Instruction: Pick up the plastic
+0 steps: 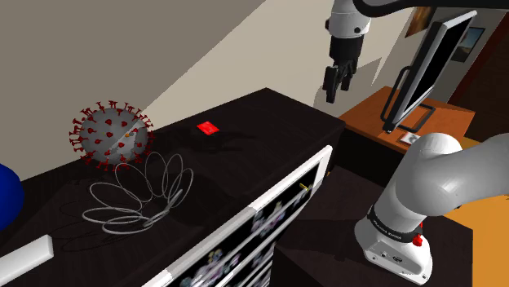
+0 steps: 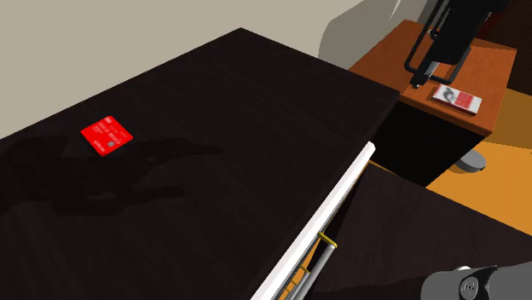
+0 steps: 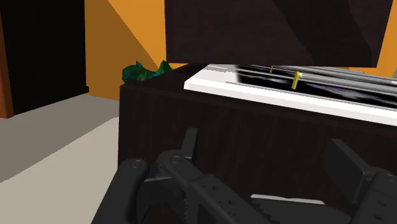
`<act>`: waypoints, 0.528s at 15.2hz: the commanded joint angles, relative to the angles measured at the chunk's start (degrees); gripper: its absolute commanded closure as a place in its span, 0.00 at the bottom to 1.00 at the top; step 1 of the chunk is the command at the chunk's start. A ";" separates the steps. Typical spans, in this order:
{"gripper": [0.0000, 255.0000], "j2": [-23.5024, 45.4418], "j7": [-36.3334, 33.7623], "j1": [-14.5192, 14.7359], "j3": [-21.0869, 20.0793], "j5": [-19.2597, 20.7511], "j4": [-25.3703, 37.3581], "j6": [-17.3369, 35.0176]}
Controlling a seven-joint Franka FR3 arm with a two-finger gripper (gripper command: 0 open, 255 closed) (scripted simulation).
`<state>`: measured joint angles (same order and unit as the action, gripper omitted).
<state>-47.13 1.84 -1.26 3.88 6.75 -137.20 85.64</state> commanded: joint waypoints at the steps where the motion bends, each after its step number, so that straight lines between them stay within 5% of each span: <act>1: 0.00 0.00 0.00 0.00 0.00 0.00 0.00 0.00; 8: 0.00 5.52 -5.70 1.74 -3.32 -2.78 -5.15 17.37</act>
<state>-42.61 -2.90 0.17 1.18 4.40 -141.86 100.31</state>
